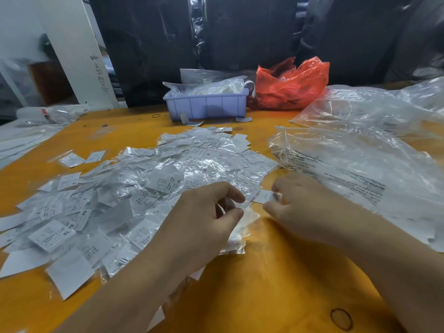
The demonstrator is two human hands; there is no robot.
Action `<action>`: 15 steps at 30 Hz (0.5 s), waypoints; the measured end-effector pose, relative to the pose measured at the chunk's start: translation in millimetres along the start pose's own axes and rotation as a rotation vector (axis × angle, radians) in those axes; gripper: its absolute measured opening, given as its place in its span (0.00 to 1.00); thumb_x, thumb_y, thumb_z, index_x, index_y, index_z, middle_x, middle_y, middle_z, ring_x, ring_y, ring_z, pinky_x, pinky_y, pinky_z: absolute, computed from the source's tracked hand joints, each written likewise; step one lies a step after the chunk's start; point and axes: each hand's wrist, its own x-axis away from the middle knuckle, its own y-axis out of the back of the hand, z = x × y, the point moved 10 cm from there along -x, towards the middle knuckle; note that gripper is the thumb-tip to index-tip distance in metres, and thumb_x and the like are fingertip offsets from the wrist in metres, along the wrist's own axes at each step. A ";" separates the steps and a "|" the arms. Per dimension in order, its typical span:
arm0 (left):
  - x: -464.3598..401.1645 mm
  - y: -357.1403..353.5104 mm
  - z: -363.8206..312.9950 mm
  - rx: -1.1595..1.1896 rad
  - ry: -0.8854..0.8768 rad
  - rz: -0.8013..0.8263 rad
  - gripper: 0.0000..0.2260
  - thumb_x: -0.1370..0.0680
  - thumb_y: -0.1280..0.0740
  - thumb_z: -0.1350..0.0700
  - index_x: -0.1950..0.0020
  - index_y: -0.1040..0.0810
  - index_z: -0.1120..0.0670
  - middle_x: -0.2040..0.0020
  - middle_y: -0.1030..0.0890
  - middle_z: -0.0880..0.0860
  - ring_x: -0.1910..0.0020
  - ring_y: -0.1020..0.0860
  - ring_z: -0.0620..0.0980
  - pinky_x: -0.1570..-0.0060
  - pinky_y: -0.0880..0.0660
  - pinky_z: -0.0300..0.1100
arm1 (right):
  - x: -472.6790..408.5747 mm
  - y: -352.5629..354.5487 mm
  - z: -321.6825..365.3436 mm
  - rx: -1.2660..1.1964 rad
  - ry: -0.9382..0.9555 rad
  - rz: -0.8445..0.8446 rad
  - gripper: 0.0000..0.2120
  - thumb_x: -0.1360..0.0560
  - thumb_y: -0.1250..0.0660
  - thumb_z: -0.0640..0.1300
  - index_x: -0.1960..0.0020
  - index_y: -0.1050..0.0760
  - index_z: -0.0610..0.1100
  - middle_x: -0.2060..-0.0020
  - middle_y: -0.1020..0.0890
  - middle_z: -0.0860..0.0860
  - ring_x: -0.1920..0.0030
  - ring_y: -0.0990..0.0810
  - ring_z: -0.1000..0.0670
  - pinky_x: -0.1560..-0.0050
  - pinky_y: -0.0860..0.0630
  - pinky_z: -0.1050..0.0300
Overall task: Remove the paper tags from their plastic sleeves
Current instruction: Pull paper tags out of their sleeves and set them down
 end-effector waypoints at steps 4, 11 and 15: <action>-0.1 0.0 -0.7 -0.010 -0.005 -0.002 0.08 0.24 0.30 0.55 0.53 0.20 0.41 0.59 0.21 0.39 0.62 0.23 0.41 0.65 0.30 0.27 | -4.6 4.5 1.9 0.035 0.036 -0.049 0.13 0.21 0.38 0.52 0.44 0.23 0.46 0.43 0.25 0.49 0.41 0.29 0.47 0.39 0.28 0.48; 0.2 0.7 1.2 -0.007 0.005 -0.004 0.11 0.23 0.31 0.58 0.51 0.20 0.40 0.57 0.21 0.38 0.58 0.24 0.39 0.64 0.29 0.28 | 0.7 13.3 7.1 -0.005 0.049 -0.112 0.09 0.24 0.33 0.44 0.51 0.20 0.38 0.52 0.21 0.45 0.51 0.24 0.46 0.48 0.24 0.43; -0.3 1.8 1.6 -0.015 0.008 -0.014 0.12 0.23 0.31 0.59 0.51 0.21 0.40 0.56 0.22 0.37 0.57 0.24 0.38 0.62 0.29 0.27 | 2.7 15.0 6.8 -0.066 0.051 -0.104 0.03 0.25 0.34 0.41 0.53 0.21 0.44 0.53 0.21 0.49 0.52 0.24 0.48 0.51 0.22 0.48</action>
